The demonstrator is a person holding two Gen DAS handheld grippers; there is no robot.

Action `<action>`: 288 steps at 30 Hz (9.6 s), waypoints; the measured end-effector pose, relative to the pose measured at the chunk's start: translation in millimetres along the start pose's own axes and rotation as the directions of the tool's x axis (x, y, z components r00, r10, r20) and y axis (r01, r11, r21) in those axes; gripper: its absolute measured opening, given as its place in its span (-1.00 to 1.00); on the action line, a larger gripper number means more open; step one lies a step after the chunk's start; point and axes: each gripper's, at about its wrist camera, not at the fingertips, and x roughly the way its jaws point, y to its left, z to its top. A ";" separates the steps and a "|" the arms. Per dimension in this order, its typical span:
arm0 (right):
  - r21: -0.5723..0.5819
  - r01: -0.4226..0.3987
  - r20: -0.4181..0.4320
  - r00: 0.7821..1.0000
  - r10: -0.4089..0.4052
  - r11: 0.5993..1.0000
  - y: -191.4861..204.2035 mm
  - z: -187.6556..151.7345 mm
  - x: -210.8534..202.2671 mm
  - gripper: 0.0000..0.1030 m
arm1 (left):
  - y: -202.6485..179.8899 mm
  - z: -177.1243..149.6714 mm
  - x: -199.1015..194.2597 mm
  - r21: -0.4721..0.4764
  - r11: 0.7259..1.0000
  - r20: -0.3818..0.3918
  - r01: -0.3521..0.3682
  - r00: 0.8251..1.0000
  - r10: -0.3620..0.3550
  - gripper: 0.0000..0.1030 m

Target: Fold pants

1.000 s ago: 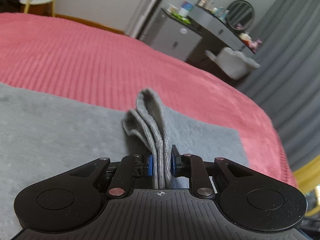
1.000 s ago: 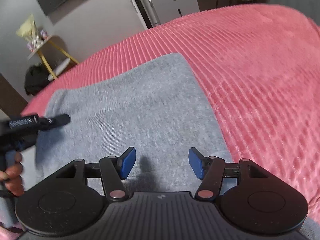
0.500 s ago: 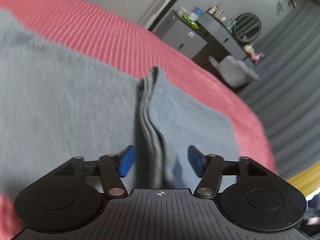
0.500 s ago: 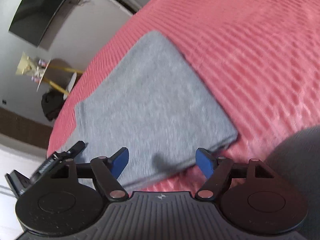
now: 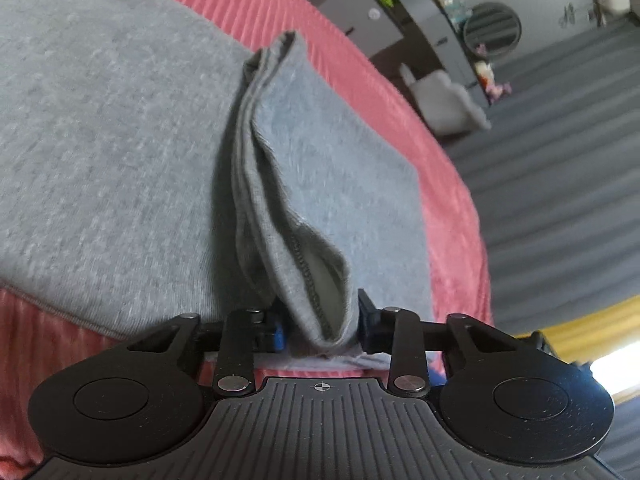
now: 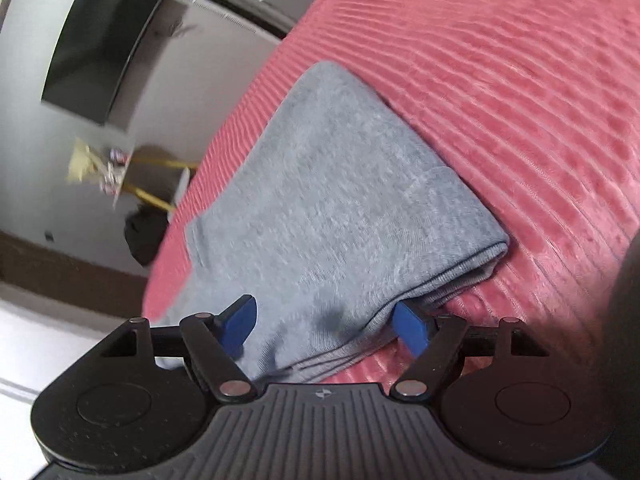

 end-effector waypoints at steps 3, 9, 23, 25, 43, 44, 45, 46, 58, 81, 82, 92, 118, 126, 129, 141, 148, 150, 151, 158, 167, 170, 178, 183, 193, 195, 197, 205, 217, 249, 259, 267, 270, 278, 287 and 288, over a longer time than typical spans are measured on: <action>0.030 -0.027 -0.018 0.999 0.028 0.999 -1.5 0.9 -4.2 0.49 | 15.1 2.1 -14.9 -0.122 0.991 0.061 0.063 0.997 -0.055 -0.66; -0.018 0.015 -0.101 0.995 -0.017 1.000 1.9 -4.3 23.5 0.56 | 24.9 -5.2 -37.2 -0.201 0.979 0.159 -0.011 0.986 0.044 0.19; 0.005 0.088 0.018 0.996 -0.088 0.996 -15.0 12.3 6.8 -0.02 | 23.2 7.7 2.8 -0.224 0.969 0.049 -0.108 0.991 0.122 0.21; 0.037 0.084 0.007 0.996 -0.084 0.996 -21.2 13.2 11.3 -0.04 | 23.6 5.6 5.2 -0.202 0.972 0.044 -0.118 0.991 0.129 0.00; -0.312 0.289 0.009 0.953 -0.302 0.905 22.1 21.0 -18.7 -0.24 | -34.2 -0.9 -13.8 0.116 0.894 0.300 -0.432 0.874 0.383 -0.27; -0.347 0.295 -0.015 0.947 -0.320 0.890 27.4 21.2 -20.9 -0.24 | -33.1 4.3 -16.4 0.096 0.895 0.314 -0.435 0.867 0.387 -0.03; -0.380 0.294 -0.040 0.942 -0.333 0.877 33.0 21.7 -20.3 -0.21 | -31.1 10.8 -16.3 0.080 0.903 0.310 -0.422 0.872 0.380 0.02; -0.413 0.289 -0.051 0.940 -0.339 0.864 38.2 21.1 -21.8 -0.21 | -30.3 18.3 -14.2 0.074 0.908 0.293 -0.412 0.880 0.375 0.04; -0.645 0.443 0.266 0.894 -0.360 0.622 52.6 15.4 21.5 -0.15 | -51.1 74.5 69.2 0.188 0.848 0.214 -0.496 0.863 0.458 -0.08; -0.541 0.428 0.250 0.904 -0.347 0.724 33.5 28.9 41.3 -0.19 | -71.4 73.7 57.9 0.310 0.800 0.295 -0.513 0.852 0.432 -0.64; -0.544 0.426 0.254 0.905 -0.342 0.723 34.2 27.2 40.3 -0.19 | -71.9 73.7 55.5 0.308 0.803 0.305 -0.509 0.853 0.424 -0.65; -0.514 0.417 0.233 0.909 -0.346 0.749 28.9 34.2 43.6 0.09 | -55.3 71.5 37.5 0.213 0.806 0.342 -0.553 0.814 0.469 0.17; -0.461 0.338 0.194 0.941 -0.278 0.820 21.9 46.2 59.4 0.68 | 212.2 55.1 -177.1 -0.657 0.753 0.458 0.037 0.813 0.360 0.35; -0.465 0.345 0.198 0.938 -0.284 0.815 23.2 44.5 63.6 0.73 | 189.8 60.8 -185.7 -0.420 0.907 0.598 0.036 0.763 0.246 -0.41; -0.469 0.345 0.200 0.938 -0.283 0.813 23.6 43.1 64.9 0.79 | 202.4 63.3 -177.4 -0.523 0.851 0.551 0.033 0.776 0.308 0.49; -0.457 0.348 0.211 0.936 -0.280 0.818 24.4 42.3 64.3 0.83 | 147.9 92.9 -175.4 -0.480 0.839 0.523 -0.257 0.684 0.509 -0.64; -0.401 0.297 0.248 0.946 -0.210 0.866 14.9 49.2 49.0 0.83 | 25.1 91.9 -167.4 -0.136 0.883 0.637 -0.449 0.643 0.426 -0.68; -0.381 0.277 0.256 0.948 -0.188 0.882 12.6 50.8 43.6 0.83 | -12.2 79.8 -156.2 -0.029 0.880 0.657 -0.474 0.655 0.374 -0.68; -0.372 0.268 0.261 0.949 -0.177 0.889 11.9 51.3 40.8 0.83 | -31.4 74.1 -148.3 0.030 0.873 0.658 -0.487 0.668 0.349 -0.67; -0.346 0.205 0.270 0.956 -0.112 0.915 8.9 50.5 24.7 0.83 | -149.0 11.5 -25.1 0.526 0.694 0.489 -0.492 0.842 0.227 -0.49; -0.346 0.111 0.205 0.978 -0.040 0.932 17.3 36.7 0.8 0.83 | -142.3 -60.9 23.9 0.553 0.656 0.373 -0.514 0.857 0.356 0.30; -0.316 0.058 0.142 0.990 -0.014 0.947 21.9 34.3 8.9 0.83 | -114.3 -62.9 1.0 0.414 0.702 0.413 -0.579 0.807 0.422 0.38; -0.178 0.037 -0.014 0.999 -0.040 0.983 33.0 36.5 66.0 0.86 | -62.3 -46.7 -25.4 0.058 0.851 0.374 -0.522 0.802 0.466 0.47; -0.074 -0.028 -0.045 0.999 0.025 0.997 40.7 31.3 79.4 0.24 | -36.2 -43.2 -28.7 -0.072 0.900 0.280 -0.429 0.858 0.431 0.47; -0.180 0.057 -0.033 0.997 -0.064 0.982 81.8 20.5 105.8 0.26 | -45.9 -58.2 -19.6 0.070 0.939 0.194 -0.338 0.928 0.319 0.49; -0.259 0.094 -0.028 0.994 -0.105 0.961 101.7 15.6 108.2 -0.03 | -49.2 -59.9 -10.2 0.097 0.921 0.164 -0.378 0.918 0.360 0.49; -0.273 0.055 -0.006 0.998 -0.058 0.960 120.0 16.0 98.3 -0.10 | -51.4 -61.1 -2.1 0.106 0.884 0.174 -0.455 0.884 0.434 0.47; -0.237 -0.252 0.098 0.955 0.281 0.938 157.1 26.0 21.0 -0.14 | -41.7 -57.6 -4.8 -0.040 0.826 0.220 -0.563 0.801 0.557 0.23; -0.210 -0.159 0.151 0.970 0.193 0.965 101.8 40.9 0.5 -0.14 | -40.7 -66.5 -28.8 -0.120 0.843 0.304 -0.524 0.789 0.534 -0.02; -0.199 0.089 0.026 0.996 -0.086 0.976 25.6 53.8 57.6 -0.04 | -15.6 -25.8 -14.9 -0.080 0.925 0.182 -0.370 0.907 0.379 0.58; -0.206 0.023 0.074 0.997 -0.008 0.978 36.8 52.3 40.2 -0.09 | -21.6 -26.2 -12.4 -0.055 0.922 0.185 -0.384 0.903 0.387 0.58; -0.327 0.038 0.087 0.996 -0.010 0.944 39.9 50.7 32.5 -0.04 | -24.9 -25.0 -9.5 -0.044 0.916 0.204 -0.398 0.894 0.398 0.58; -0.347 0.200 0.132 0.978 -0.164 0.916 35.4 53.1 32.1 0.30 | -27.6 -25.5 -10.2 -0.038 0.909 0.221 -0.416 0.883 0.413 0.58; -0.420 0.331 0.364 0.915 -0.177 0.845 43.0 46.7 -4.4 0.37 | -68.9 -10.7 1.6 0.149 0.824 0.349 -0.547 0.809 0.473 0.58; -0.560 0.357 0.311 0.927 -0.209 0.748 43.7 28.5 59.6 0.43 | -114.0 35.7 82.6 0.338 0.693 0.376 -0.637 0.767 0.521 0.58; -0.518 0.334 0.286 0.935 -0.209 0.788 35.7 33.2 61.4 0.52 | -112.0 40.1 90.1 0.339 0.669 0.381 -0.661 0.747 0.545 0.57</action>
